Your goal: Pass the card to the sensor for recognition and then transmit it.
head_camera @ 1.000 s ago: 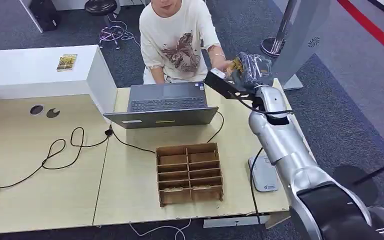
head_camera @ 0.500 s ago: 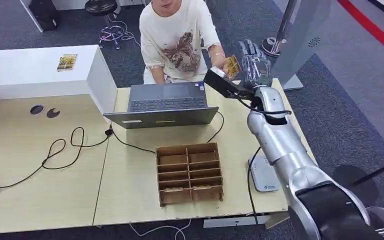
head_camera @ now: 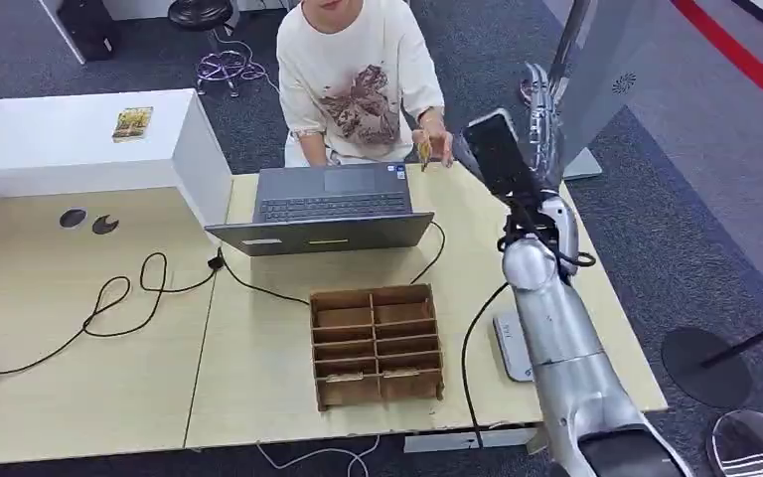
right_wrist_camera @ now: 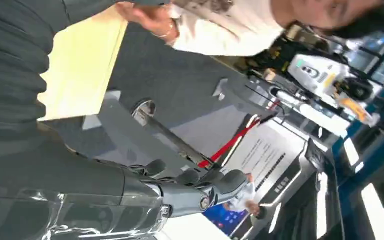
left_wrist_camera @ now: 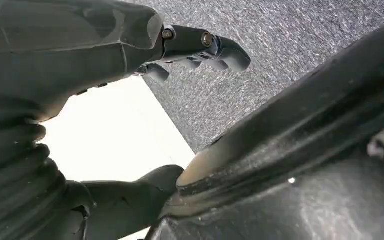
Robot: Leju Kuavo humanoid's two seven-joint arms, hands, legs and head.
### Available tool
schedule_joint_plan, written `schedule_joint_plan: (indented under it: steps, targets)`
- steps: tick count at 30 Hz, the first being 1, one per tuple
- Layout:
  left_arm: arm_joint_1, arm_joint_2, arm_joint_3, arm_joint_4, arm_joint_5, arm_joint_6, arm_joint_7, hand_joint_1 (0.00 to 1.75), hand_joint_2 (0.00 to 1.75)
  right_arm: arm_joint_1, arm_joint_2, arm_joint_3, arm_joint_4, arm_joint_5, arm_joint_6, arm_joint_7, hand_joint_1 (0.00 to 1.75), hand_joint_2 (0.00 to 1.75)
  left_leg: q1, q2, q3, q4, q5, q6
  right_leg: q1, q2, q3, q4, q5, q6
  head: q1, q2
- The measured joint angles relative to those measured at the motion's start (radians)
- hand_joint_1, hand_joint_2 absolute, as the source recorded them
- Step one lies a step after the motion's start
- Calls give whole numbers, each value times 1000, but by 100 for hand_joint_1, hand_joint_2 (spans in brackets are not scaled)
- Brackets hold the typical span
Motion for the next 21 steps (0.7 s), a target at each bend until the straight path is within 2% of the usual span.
schedule_joint_plan:
  steps: [4, 8, 14, 21]
  targets:
    - [1, -3, 0, 0, 13, 7, 2, 0, 175, 54, 43, -70, -128, -99, 20, -14, 0, 175, 0, 0, 0, 0, 0, 0, 0, 0, 0, 0, 0, 0, 0, 0]
    - [4, -3, 0, 0, 26, 10, 2, 0, 175, 108, 70, -127, -227, -237, 80, -47, 0, 175, 0, 0, 0, 0, 0, 0, 0, 0, 0, 0, 0, 0, 0, 0]
    - [7, -3, 0, 0, 44, 17, 2, 0, 175, 184, 73, -190, -317, -411, 182, -108, 0, 175, 0, 0, 0, 0, 0, 0, 0, 0, 0, -1, 0, 0, 0, 0]
    - [12, -7, 0, 0, 71, 29, 2, 0, 175, 281, 55, -206, -399, -634, 285, -187, 0, 175, 0, 0, 0, 0, 0, 0, 0, 0, -1, -1, 0, 0, 0, 0]
